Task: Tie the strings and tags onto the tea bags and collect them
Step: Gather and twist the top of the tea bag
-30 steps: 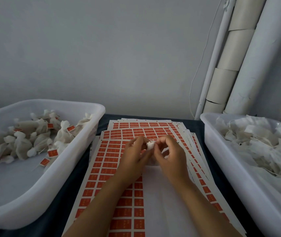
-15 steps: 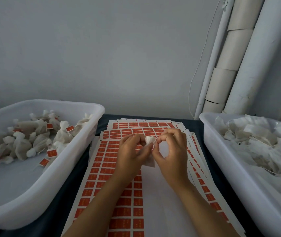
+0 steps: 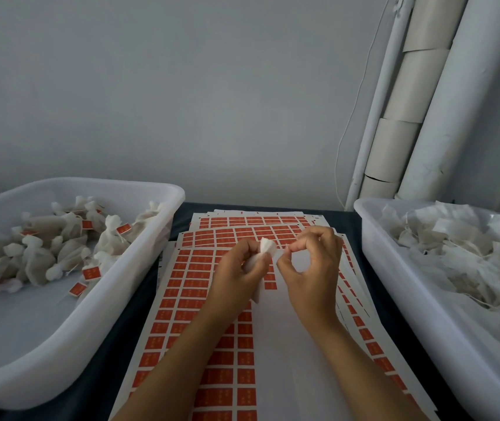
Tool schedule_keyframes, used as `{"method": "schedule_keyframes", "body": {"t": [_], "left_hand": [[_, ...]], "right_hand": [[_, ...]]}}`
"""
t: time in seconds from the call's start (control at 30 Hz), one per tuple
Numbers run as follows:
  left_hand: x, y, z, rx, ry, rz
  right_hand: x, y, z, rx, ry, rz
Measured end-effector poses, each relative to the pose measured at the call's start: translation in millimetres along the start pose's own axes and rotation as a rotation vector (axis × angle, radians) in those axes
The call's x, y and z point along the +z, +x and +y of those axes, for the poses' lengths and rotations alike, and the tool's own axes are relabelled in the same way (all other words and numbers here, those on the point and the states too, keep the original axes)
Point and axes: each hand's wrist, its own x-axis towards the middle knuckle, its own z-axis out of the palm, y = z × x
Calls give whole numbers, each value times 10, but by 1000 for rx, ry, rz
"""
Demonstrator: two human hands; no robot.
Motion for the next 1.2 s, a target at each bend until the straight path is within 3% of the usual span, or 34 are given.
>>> {"method": "schedule_keyframes", "body": {"t": [0.33, 0.57, 0.83, 1.03, 1.2], "left_hand": [[-45, 53, -72, 76, 263, -61], [-46, 39, -62, 32, 73, 14], [-44, 39, -51, 64, 150, 28], [-42, 48, -85, 54, 172, 35], [-87, 64, -174, 28, 206, 5]], "right_hand": [[2, -14, 12, -49, 3, -55], [16, -27, -5, -62, -12, -67], [-50, 37, 2, -104, -167, 0], [-25, 22, 32, -22, -114, 23], [8, -16, 86, 112, -30, -105]]}}
